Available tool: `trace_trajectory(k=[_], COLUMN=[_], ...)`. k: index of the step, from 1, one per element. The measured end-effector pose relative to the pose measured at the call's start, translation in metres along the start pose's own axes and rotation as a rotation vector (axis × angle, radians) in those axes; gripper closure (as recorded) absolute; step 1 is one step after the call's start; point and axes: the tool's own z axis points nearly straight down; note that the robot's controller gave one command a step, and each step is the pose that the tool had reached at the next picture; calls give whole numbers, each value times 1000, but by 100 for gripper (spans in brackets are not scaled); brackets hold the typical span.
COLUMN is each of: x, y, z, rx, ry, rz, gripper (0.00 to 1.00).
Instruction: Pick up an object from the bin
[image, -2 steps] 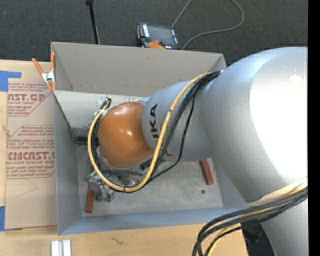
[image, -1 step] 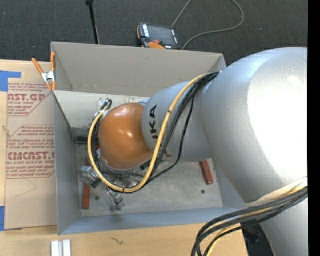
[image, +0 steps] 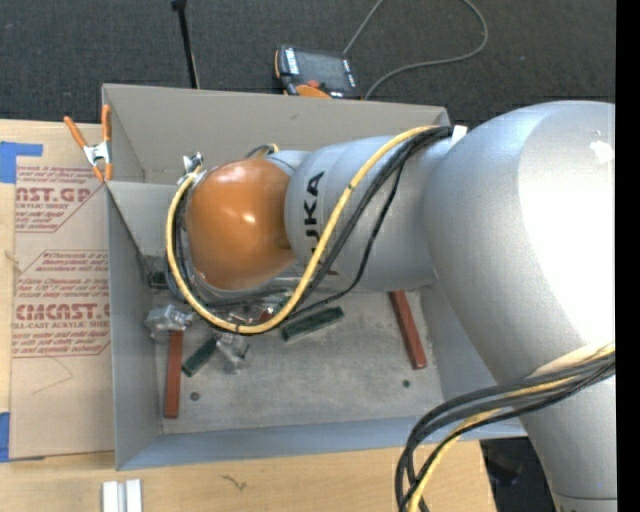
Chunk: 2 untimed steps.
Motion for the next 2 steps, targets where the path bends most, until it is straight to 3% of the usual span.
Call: trace_trajectory(k=[1, 2], x=[0, -4], y=[1, 22], z=[0, -123], rx=[-2, 3], ry=[1, -4], rz=[-1, -48], gripper=[100, 100])
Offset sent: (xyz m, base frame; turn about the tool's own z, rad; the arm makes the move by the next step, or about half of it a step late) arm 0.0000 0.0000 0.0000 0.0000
